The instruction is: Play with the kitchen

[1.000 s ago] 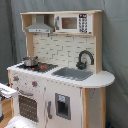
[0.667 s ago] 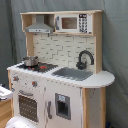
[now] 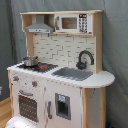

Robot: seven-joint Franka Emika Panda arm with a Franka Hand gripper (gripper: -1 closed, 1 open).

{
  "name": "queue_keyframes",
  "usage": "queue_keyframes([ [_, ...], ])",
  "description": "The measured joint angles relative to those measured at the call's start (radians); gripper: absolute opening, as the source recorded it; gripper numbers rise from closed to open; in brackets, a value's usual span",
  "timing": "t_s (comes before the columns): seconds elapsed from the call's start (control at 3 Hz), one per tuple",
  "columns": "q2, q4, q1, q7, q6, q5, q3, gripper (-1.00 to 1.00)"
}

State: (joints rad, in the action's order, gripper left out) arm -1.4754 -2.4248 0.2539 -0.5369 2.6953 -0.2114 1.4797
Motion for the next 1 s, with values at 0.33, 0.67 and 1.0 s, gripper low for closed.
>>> queue_keyframes([
  [0.33,-0.003,0.058,0.001,0.060,-0.055,-0.001,0.006,1.00],
  [0.67,-0.017,0.111,0.011,0.143,-0.104,-0.006,0.025,1.00],
  [1.0,-0.024,0.140,0.026,0.238,-0.145,-0.014,0.043,1.00],
])
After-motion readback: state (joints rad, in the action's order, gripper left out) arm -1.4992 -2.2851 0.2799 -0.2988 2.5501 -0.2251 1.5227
